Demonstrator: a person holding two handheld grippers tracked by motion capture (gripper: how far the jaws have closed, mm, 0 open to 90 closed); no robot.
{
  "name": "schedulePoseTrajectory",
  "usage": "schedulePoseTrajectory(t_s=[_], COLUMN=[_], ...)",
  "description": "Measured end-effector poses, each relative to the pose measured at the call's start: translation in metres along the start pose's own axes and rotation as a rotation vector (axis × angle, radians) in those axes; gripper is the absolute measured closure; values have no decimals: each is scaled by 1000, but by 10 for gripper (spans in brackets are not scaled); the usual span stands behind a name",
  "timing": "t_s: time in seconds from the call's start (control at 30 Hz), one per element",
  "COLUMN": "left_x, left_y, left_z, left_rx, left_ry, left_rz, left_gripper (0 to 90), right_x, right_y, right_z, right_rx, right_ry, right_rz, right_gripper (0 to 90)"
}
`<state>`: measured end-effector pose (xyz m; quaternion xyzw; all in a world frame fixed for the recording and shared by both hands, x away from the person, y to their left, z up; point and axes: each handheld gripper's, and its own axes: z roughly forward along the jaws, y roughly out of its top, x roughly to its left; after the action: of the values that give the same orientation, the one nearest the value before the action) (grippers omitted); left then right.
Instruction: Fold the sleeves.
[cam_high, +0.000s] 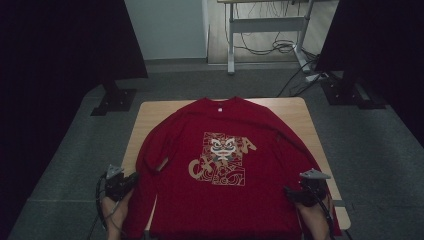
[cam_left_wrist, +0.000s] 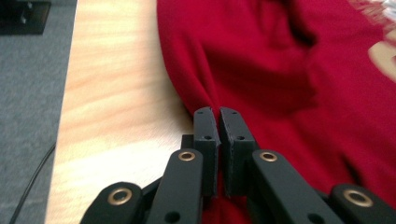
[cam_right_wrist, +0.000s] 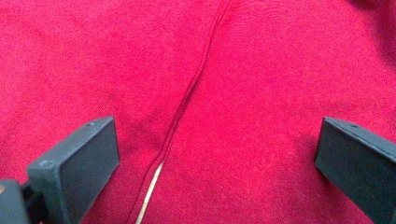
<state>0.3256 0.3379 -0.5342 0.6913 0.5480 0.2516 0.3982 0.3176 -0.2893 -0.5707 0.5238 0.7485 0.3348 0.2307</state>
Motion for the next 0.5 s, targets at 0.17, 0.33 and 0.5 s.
schedulePoseTrajectory(t_s=[0.17, 0.33, 0.5], left_x=[-11, -33, -53], left_y=[7, 19, 29], left_z=[-5, -10, -9], left_rx=[-37, -84, -105], left_ry=[-20, -63, -117], left_rz=[22, 75, 111], left_gripper=[860, 861, 860], right_x=[0, 0, 0], right_y=[0, 0, -1], right_z=[0, 0, 0], right_rx=[1, -1, -1], right_ry=[1, 0, 0], right_rz=[-1, -2, -2], right_gripper=[0, 0, 0])
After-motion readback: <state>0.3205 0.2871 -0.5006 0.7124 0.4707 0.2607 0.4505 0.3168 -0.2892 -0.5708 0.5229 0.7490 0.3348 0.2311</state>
